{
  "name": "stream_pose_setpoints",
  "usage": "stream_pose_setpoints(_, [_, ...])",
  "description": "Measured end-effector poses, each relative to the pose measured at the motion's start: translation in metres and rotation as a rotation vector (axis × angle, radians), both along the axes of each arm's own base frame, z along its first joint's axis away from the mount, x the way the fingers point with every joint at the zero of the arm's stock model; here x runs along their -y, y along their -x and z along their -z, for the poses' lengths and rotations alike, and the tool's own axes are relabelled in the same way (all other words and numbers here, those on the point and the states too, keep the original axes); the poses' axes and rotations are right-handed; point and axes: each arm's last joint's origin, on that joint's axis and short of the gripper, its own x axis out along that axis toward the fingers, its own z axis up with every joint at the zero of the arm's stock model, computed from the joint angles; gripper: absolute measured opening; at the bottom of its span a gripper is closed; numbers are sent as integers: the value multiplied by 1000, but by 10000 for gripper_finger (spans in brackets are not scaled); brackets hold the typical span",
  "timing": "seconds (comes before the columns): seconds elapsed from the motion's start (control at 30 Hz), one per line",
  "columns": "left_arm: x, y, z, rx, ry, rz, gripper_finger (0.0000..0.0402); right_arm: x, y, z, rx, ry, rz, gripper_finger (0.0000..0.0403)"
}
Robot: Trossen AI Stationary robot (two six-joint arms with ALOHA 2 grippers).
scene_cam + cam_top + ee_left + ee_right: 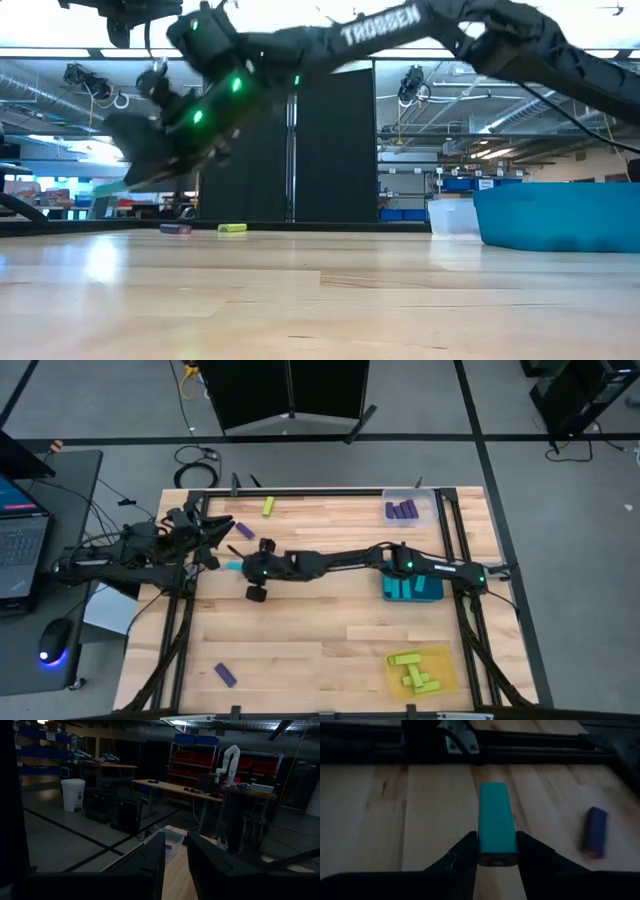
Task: Sort blocks
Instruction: Put the light blue block into the blue bin
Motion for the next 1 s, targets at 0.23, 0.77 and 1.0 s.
stream_pose_setpoints(0.23, [0, 0, 0, 4, 0, 0, 88, -2, 26, -40, -212, 27, -103, 124])
stream_pose_setpoints(0.77, [0, 0, -1, 4, -6, 14, 88, -14, 87, -109, -479, 46, -153, 124])
stream_pose_setpoints(1.0, [1, 0, -1, 5, -7, 24, 88, -11, 136, -130, -392, 27, -71, 124])
